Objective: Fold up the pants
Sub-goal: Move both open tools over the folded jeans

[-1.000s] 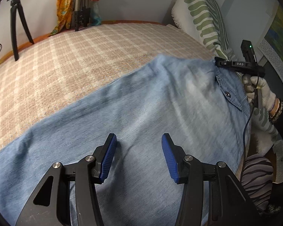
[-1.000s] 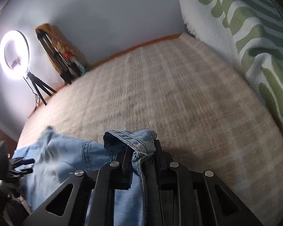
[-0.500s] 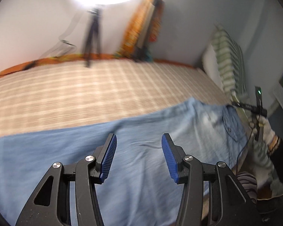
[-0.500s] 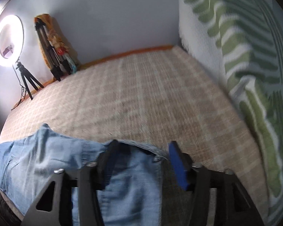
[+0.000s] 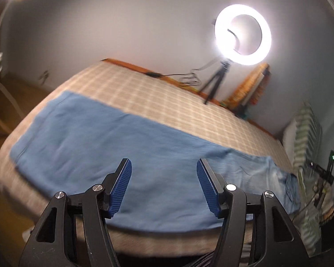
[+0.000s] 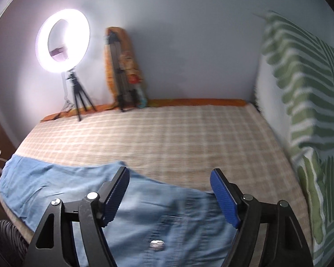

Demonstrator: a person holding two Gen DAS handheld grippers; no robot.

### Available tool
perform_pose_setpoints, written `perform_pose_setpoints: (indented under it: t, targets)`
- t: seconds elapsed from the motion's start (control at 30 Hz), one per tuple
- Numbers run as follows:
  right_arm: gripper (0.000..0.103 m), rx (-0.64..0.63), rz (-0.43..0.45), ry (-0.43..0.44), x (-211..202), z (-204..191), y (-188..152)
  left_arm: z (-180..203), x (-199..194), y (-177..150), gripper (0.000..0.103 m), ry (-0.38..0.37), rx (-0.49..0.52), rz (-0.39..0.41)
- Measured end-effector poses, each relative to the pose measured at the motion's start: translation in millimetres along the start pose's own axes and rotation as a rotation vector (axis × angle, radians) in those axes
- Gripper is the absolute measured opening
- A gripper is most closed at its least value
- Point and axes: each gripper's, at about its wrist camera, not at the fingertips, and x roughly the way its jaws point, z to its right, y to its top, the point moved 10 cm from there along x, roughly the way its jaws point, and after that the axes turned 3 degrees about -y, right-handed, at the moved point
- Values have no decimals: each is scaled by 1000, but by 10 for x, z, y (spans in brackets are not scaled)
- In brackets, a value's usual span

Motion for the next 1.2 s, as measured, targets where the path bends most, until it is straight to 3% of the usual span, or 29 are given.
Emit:
perform_pose_setpoints:
  t: [0.2, 0.4, 0.53, 0.73, 1.0, 1.2]
  targets:
    - [83, -77, -8, 69, 48, -674, -33, -877, -279, -258, 60, 80, -208, 48]
    - [84, -124, -39, 132, 171, -1311, -78, -1603, -383, -374, 60, 65, -426, 93]
    - [85, -154, -51, 158, 199, -1637, -77, -1874, -336, -380, 60, 54, -515, 124]
    - [85, -177, -60, 197, 175, -2035, -4, -2069, -226, -445, 58, 9, -582, 111]
    - [85, -214, -58, 221, 149, -2409, 111, -2007, -78, -333, 58, -15, -546, 123]
    - [85, -230, -72, 238, 203, -2641, 127, -2040, 20, -209, 58, -55, -592, 157]
